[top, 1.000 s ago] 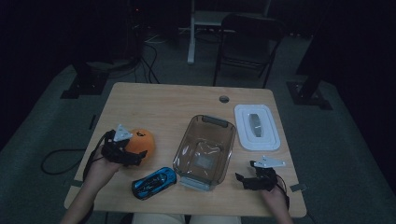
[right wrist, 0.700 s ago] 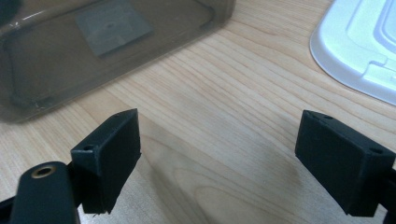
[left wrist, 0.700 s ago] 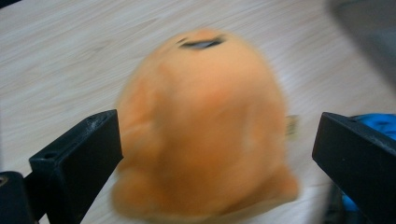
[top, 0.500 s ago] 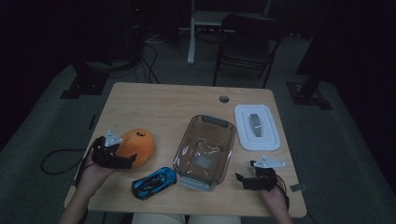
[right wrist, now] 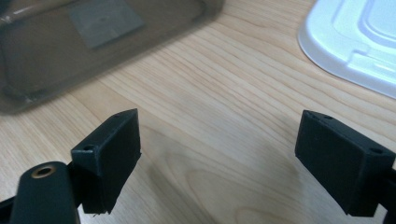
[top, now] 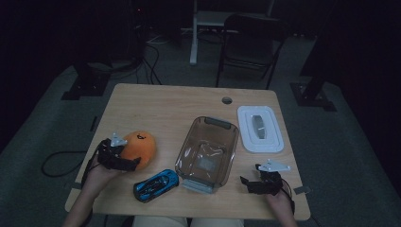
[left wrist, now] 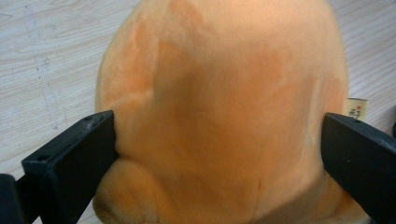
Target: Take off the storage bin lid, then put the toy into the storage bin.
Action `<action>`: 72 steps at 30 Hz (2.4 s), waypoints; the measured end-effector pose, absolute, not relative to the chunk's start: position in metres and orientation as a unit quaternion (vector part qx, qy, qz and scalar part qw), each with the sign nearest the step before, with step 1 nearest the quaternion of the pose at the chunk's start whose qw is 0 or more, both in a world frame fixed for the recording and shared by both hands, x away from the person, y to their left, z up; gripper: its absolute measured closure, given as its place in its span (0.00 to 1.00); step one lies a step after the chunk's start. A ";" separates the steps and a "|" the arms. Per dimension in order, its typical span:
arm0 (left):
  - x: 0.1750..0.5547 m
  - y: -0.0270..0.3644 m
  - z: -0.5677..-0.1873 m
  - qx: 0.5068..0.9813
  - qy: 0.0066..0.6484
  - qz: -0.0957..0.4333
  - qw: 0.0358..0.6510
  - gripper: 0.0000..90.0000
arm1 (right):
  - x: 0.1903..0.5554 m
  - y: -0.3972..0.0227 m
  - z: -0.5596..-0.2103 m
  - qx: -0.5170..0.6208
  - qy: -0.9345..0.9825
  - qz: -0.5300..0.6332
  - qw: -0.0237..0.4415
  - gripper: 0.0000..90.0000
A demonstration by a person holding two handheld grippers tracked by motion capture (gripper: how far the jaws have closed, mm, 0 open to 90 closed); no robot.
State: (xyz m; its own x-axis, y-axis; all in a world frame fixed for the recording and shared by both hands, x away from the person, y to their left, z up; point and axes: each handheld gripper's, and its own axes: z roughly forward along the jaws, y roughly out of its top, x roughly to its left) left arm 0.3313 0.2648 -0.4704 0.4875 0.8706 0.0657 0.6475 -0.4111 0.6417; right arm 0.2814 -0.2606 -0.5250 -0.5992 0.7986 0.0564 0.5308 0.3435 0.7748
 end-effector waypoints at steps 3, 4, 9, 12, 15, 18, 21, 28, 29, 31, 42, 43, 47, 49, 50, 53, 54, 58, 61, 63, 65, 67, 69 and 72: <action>0.332 0.263 -0.472 0.815 0.465 0.205 0.279 0.00 | 0.280 -0.264 -0.525 0.422 0.799 0.394 0.172 0.15; 0.333 0.262 -0.473 0.816 0.463 0.206 0.277 0.00 | 0.280 -0.265 -0.525 0.426 0.798 0.390 0.174 0.16; 0.334 0.260 -0.477 0.819 0.460 0.211 0.270 0.00 | 0.282 -0.266 -0.526 0.432 0.800 0.380 0.173 0.16; 0.334 0.258 -0.477 0.818 0.464 0.213 0.265 0.01 | 0.283 -0.263 -0.527 0.432 0.806 0.365 0.173 0.16; 0.330 0.258 -0.475 0.820 0.454 0.219 0.272 0.18 | 0.282 -0.261 -0.527 0.430 0.811 0.353 0.181 0.16; 0.327 0.262 -0.472 0.817 0.453 0.219 0.281 0.36 | 0.282 -0.260 -0.527 0.430 0.811 0.350 0.184 0.16; 0.325 0.264 -0.470 0.816 0.450 0.218 0.289 0.48 | 0.282 -0.260 -0.527 0.431 0.811 0.350 0.184 0.15; 0.325 0.269 -0.466 0.806 0.459 0.212 0.308 0.56 | 0.282 -0.260 -0.527 0.430 0.812 0.349 0.182 0.14; 0.325 0.271 -0.465 0.802 0.462 0.210 0.313 0.57 | 0.282 -0.260 -0.527 0.431 0.812 0.349 0.183 0.14; 0.325 0.272 -0.463 0.800 0.464 0.211 0.316 0.58 | 0.282 -0.260 -0.527 0.432 0.812 0.348 0.183 0.14; 0.324 0.266 -0.446 0.810 0.445 0.208 0.321 0.65 | 0.282 -0.261 -0.527 0.434 0.810 0.349 0.184 0.14; 0.323 0.266 -0.443 0.807 0.447 0.209 0.325 0.65 | 0.282 -0.261 -0.527 0.434 0.810 0.349 0.184 0.14; 0.322 0.265 -0.435 0.810 0.437 0.207 0.333 0.67 | 0.282 -0.261 -0.527 0.434 0.810 0.349 0.184 0.14; 0.321 0.263 -0.429 0.811 0.430 0.209 0.336 0.67 | 0.282 -0.261 -0.527 0.434 0.810 0.349 0.184 0.14; 0.320 0.262 -0.426 0.813 0.427 0.208 0.338 0.67 | 0.282 -0.261 -0.527 0.434 0.810 0.348 0.184 0.14; 0.320 0.260 -0.419 0.812 0.422 0.210 0.343 0.67 | 0.282 -0.261 -0.527 0.434 0.810 0.348 0.184 0.14; 0.320 0.259 -0.415 0.812 0.418 0.208 0.350 0.67 | 0.282 -0.261 -0.527 0.434 0.810 0.349 0.184 0.14; 0.320 0.256 -0.411 0.814 0.412 0.206 0.353 0.68 | 0.282 -0.261 -0.527 0.434 0.810 0.348 0.184 0.14; 0.320 0.253 -0.407 0.818 0.402 0.201 0.359 0.68 | 0.282 -0.261 -0.527 0.434 0.810 0.348 0.184 0.14; 0.321 0.252 -0.404 0.818 0.398 0.201 0.363 0.68 | 0.282 -0.261 -0.527 0.434 0.810 0.348 0.184 0.14; 0.321 0.250 -0.401 0.817 0.397 0.206 0.364 0.68 | 0.282 -0.261 -0.527 0.434 0.810 0.348 0.184 0.14; 0.322 0.248 -0.396 0.818 0.391 0.210 0.365 0.68 | 0.282 -0.261 -0.527 0.434 0.810 0.348 0.184 0.14; 0.323 0.246 -0.387 0.819 0.381 0.213 0.372 0.68 | 0.282 -0.261 -0.527 0.434 0.810 0.349 0.184 0.14; 0.325 0.244 -0.380 0.820 0.372 0.215 0.376 0.67 | 0.282 -0.261 -0.527 0.434 0.810 0.348 0.184 0.14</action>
